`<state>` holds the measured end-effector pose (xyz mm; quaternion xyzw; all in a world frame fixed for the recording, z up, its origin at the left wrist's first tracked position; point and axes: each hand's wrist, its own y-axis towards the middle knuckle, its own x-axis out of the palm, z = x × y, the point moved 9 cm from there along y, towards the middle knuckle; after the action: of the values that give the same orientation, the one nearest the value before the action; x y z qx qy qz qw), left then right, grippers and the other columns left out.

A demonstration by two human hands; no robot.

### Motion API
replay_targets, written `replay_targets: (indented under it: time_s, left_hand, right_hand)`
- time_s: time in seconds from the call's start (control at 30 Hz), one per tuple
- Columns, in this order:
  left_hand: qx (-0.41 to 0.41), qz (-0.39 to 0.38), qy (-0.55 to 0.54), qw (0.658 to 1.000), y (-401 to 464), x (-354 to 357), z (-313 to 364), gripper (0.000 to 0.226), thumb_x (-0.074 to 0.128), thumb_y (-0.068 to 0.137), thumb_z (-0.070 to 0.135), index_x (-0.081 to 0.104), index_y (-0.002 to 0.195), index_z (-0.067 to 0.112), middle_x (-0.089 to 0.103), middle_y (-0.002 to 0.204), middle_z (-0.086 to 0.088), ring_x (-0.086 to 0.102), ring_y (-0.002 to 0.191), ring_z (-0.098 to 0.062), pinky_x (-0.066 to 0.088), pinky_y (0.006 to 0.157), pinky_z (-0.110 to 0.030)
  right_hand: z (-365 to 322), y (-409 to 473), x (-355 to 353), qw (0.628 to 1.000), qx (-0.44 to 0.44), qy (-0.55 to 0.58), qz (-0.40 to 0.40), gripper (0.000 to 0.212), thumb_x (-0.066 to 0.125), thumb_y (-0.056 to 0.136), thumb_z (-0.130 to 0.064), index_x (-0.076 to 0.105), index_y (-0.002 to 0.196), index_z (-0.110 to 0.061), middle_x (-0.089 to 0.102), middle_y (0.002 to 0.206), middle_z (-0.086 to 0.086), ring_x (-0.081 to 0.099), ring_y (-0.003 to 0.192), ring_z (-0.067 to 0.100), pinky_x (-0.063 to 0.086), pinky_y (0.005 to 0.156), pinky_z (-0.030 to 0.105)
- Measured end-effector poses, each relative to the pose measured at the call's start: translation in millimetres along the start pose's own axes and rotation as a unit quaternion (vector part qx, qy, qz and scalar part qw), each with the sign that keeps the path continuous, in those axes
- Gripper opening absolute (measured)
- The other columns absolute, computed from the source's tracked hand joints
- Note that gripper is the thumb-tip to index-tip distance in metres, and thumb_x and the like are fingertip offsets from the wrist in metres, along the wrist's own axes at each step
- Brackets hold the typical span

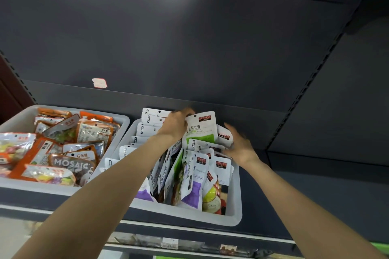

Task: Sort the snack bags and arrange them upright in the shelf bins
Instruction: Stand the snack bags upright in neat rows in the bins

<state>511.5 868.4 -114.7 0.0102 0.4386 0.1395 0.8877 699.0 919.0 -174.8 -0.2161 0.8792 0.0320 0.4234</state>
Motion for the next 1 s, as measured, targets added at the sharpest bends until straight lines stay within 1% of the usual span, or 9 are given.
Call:
replay_targets:
  time_s: [0.1, 0.23, 0.3, 0.4, 0.47, 0.57, 0.7, 0.9, 1.0]
  left_hand:
    - [0.004, -0.034, -0.013, 0.999, -7, 5, 3, 0.048, 0.038, 0.094, -0.005, 0.048, 0.133, 0.022, 0.060, 0.123, -0.010, 0.060, 0.103, -0.023, 0.053, 0.077, -0.026]
    - [0.002, -0.074, -0.004, 0.997, -13, 14, 1, 0.046, 0.036, 0.097, 0.000, 0.047, 0.133, 0.026, 0.061, 0.124, -0.008, 0.060, 0.076, -0.014, 0.049, 0.059, -0.019]
    - [0.000, -0.077, -0.009, 0.997, -16, 14, -2, 0.047, 0.035, 0.096, 0.001, 0.047, 0.132, 0.029, 0.062, 0.122, -0.008, 0.063, 0.079, -0.021, 0.052, 0.066, -0.028]
    - [0.000, -0.083, -0.018, 0.996, -22, 14, -3, 0.048, 0.036, 0.096, 0.002, 0.047, 0.133, 0.031, 0.061, 0.124, -0.007, 0.064, 0.094, -0.028, 0.055, 0.078, -0.039]
    - [0.005, -0.088, -0.024, 0.996, -26, 14, -1, 0.048, 0.036, 0.096, 0.003, 0.047, 0.133, 0.032, 0.061, 0.124, -0.007, 0.064, 0.097, -0.029, 0.055, 0.080, -0.043]
    - [0.002, -0.076, -0.024, 0.997, -28, 8, 0, 0.048, 0.037, 0.096, 0.003, 0.046, 0.132, 0.033, 0.060, 0.124, -0.006, 0.065, 0.095, -0.029, 0.056, 0.078, -0.041]
    - [-0.005, -0.050, -0.028, 0.998, -33, -3, 3, 0.048, 0.038, 0.095, 0.001, 0.045, 0.133, 0.031, 0.062, 0.119, -0.007, 0.064, 0.085, -0.023, 0.056, 0.067, -0.033]
    - [-0.011, 0.022, -0.074, 0.997, -33, -28, 12, 0.052, 0.044, 0.091, -0.003, 0.047, 0.134, 0.026, 0.063, 0.119, -0.008, 0.063, 0.098, -0.024, 0.053, 0.080, -0.030]
    - [-0.016, 0.000, -0.117, 0.993, -36, -27, 18, 0.042, 0.049, 0.092, 0.000, 0.054, 0.129, 0.019, 0.064, 0.117, -0.010, 0.064, 0.098, -0.024, 0.056, 0.082, -0.035]
  right_hand:
    - [-4, -6, -1, 0.999, -0.030, -0.021, 0.025, 0.068, 0.070, 0.083, -0.015, 0.032, 0.139, -0.026, 0.026, 0.140, 0.009, 0.047, 0.120, 0.028, 0.044, 0.083, 0.027]
    - [-2, -13, 4, 0.994, -0.064, -0.075, 0.048, 0.045, 0.061, 0.090, -0.013, 0.045, 0.132, -0.017, 0.009, 0.151, 0.006, 0.029, 0.137, 0.022, 0.038, 0.103, 0.026]
    - [-3, -18, 6, 0.990, -0.077, -0.100, 0.055, 0.032, 0.055, 0.094, -0.017, 0.053, 0.126, -0.014, 0.018, 0.148, 0.006, 0.029, 0.136, 0.021, 0.038, 0.106, 0.030]
    - [-4, -23, 15, 0.994, -0.066, -0.082, 0.002, 0.030, 0.046, 0.099, -0.027, 0.056, 0.123, -0.012, 0.049, 0.133, 0.007, 0.050, 0.119, 0.019, 0.046, 0.093, 0.029]
    - [-2, -23, 21, 0.997, -0.053, -0.053, -0.037, 0.027, 0.052, 0.096, -0.025, 0.059, 0.120, -0.013, 0.061, 0.122, 0.006, 0.060, 0.108, 0.018, 0.050, 0.088, 0.031]
    - [1, -26, 18, 0.997, -0.033, -0.060, -0.043, 0.021, 0.058, 0.092, -0.016, 0.067, 0.111, -0.014, 0.066, 0.114, 0.006, 0.063, 0.102, 0.019, 0.052, 0.086, 0.034]
    - [1, -39, 13, 0.998, -0.027, -0.037, -0.039, 0.017, 0.060, 0.091, -0.016, 0.071, 0.104, -0.013, 0.069, 0.105, 0.005, 0.064, 0.097, 0.016, 0.052, 0.081, 0.031]
    - [-16, -63, 13, 0.996, -0.064, -0.028, -0.047, 0.019, 0.060, 0.091, -0.011, 0.073, 0.105, -0.013, 0.071, 0.105, 0.001, 0.063, 0.098, 0.012, 0.052, 0.086, 0.030]
    - [-19, -71, 12, 0.996, -0.066, -0.025, -0.054, 0.021, 0.060, 0.091, -0.011, 0.072, 0.108, -0.014, 0.070, 0.107, 0.001, 0.063, 0.100, 0.012, 0.051, 0.086, 0.027]
